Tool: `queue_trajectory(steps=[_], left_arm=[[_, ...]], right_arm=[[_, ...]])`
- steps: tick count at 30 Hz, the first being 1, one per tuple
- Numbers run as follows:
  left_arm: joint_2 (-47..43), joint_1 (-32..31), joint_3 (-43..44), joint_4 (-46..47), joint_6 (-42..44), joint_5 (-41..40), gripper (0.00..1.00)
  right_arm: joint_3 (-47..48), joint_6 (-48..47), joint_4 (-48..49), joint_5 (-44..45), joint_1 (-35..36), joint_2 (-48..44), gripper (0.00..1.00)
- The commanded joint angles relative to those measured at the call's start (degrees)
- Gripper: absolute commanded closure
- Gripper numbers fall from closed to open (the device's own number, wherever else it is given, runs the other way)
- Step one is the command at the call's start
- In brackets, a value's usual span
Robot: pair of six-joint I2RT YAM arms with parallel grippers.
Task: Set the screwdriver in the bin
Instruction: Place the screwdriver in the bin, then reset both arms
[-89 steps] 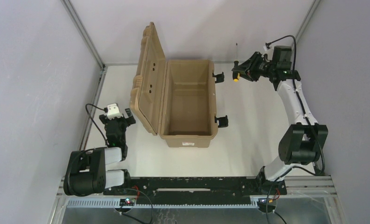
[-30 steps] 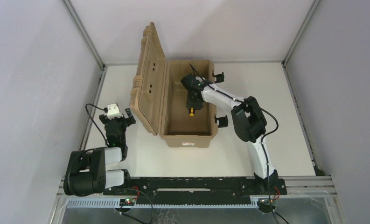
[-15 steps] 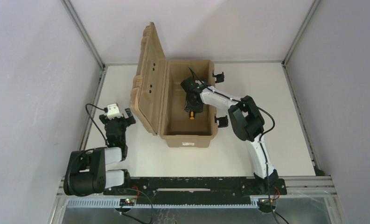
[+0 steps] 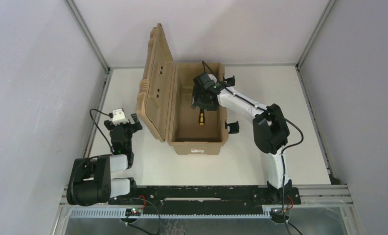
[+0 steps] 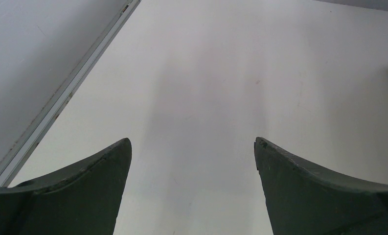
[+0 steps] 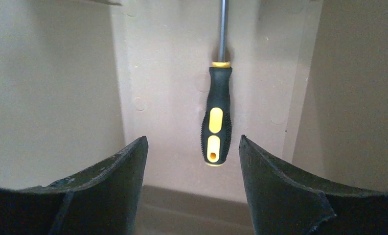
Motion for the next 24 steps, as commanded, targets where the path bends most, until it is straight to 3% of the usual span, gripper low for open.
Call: queue_trajectory(steps=[1,16,24], left_arm=[[-1.0,0.0,2.6,2.3,0.9,-0.1,0.0],[-1.0,0.0,2.6,2.3,0.8,-0.1,0.0],[-1.0,0.1,2.6,2.3,0.8,-0.1,0.0]], right_arm=[[0.9,-3.5,1.4,-0.9,-0.9,-7.8,0.22],[4.9,-13.2,0.7,-6.9,-7.1,-20.3,0.08],[-4.3,-18.8,7.4,-11.7,-15.1,-31.3,0.06]])
